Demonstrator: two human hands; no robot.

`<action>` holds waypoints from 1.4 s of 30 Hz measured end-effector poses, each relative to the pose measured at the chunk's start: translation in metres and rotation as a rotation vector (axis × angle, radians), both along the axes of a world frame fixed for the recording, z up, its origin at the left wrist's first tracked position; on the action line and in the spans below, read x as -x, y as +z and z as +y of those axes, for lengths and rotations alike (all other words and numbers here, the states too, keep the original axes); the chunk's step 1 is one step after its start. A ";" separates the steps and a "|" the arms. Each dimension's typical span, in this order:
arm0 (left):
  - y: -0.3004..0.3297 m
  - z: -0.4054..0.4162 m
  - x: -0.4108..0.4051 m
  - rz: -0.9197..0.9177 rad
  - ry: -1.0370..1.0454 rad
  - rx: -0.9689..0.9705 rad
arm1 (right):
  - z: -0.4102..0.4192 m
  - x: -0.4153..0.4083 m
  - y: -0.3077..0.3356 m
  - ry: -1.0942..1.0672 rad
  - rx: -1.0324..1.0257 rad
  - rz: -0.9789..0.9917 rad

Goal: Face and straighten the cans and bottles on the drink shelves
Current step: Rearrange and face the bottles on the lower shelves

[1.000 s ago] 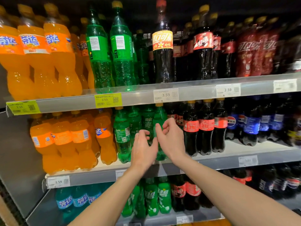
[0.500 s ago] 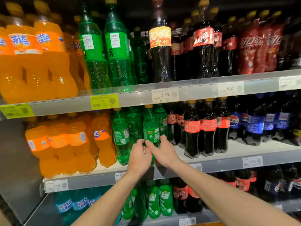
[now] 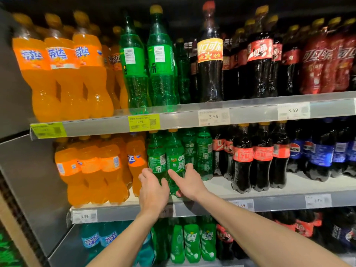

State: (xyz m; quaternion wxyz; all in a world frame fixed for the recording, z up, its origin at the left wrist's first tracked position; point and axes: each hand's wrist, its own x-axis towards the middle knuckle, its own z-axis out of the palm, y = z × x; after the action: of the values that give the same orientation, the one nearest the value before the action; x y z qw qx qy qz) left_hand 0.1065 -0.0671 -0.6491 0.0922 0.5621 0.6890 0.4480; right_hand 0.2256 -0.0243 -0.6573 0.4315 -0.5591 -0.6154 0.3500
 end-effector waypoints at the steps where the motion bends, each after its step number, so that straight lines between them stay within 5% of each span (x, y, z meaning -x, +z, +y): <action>1: -0.001 0.000 0.001 0.002 -0.010 0.006 | 0.000 0.001 0.001 0.014 0.002 -0.003; 9: 0.001 0.000 -0.022 -0.011 -0.140 -0.007 | -0.008 -0.018 0.006 0.023 0.004 -0.080; 16: 0.012 0.002 -0.075 -0.103 -0.353 -0.005 | -0.003 -0.075 0.010 -0.212 -0.045 -0.174; 31: 0.003 0.044 -0.085 -0.288 -0.439 0.264 | 0.045 -0.072 -0.004 -0.481 0.068 -0.347; 42: 0.006 0.023 -0.086 -0.404 -0.369 0.270 | 0.027 -0.076 0.004 -0.182 0.006 -0.324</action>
State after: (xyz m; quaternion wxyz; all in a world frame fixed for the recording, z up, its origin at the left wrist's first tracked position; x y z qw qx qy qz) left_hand 0.1927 -0.0441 -0.6427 0.3811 0.5601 0.5961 0.4310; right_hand 0.3012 0.0024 -0.6530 0.3548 -0.6630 -0.6227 0.2165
